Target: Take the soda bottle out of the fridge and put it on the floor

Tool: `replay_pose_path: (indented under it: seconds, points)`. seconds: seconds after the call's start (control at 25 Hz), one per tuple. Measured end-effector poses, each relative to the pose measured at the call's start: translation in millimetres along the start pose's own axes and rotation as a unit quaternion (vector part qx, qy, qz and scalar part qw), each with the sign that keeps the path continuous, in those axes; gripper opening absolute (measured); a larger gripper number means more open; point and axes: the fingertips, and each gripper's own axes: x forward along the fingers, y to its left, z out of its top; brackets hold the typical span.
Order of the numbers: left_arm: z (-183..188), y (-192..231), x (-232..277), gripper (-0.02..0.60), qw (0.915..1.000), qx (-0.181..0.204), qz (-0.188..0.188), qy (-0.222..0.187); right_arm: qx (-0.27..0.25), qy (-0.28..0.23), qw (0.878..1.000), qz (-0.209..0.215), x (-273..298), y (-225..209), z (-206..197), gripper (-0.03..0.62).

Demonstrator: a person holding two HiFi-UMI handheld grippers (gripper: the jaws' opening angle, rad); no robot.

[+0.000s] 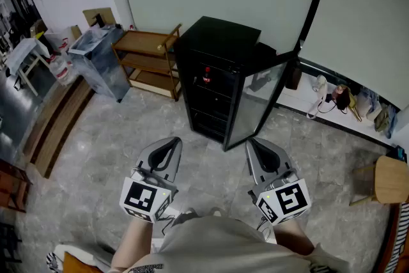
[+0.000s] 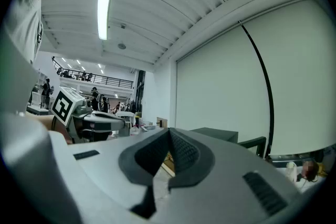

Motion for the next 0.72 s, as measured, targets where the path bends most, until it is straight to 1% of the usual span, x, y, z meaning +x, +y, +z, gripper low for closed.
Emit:
replay_pose_path:
  seconds: [0.12, 0.32, 0.56, 0.72]
  points:
    - [1.7, -7.1, 2.3, 0.008, 1.0000, 0.004, 0.002, -0.003, 0.002, 0.002, 1.000, 0.002, -3.0, -4.4, -4.3, -0.005]
    - [4.3, -15.2, 9.3, 0.008, 0.9999, 0.008, 0.007, -0.002, 0.038, 0.008, 0.999, -0.004, -6.7, -22.1, -11.5, -0.005]
    - [1.9, -27.0, 14.1, 0.008, 0.9999, 0.014, 0.007, 0.008, 0.039, 0.021, 0.999, 0.014, -10.9, -25.4, -24.1, -0.005]
    - [-4.1, -32.5, 16.1, 0.008, 0.9997, 0.015, 0.005, 0.017, 0.050, 0.023, 0.998, 0.018, -10.6, -24.6, -27.5, -0.005]
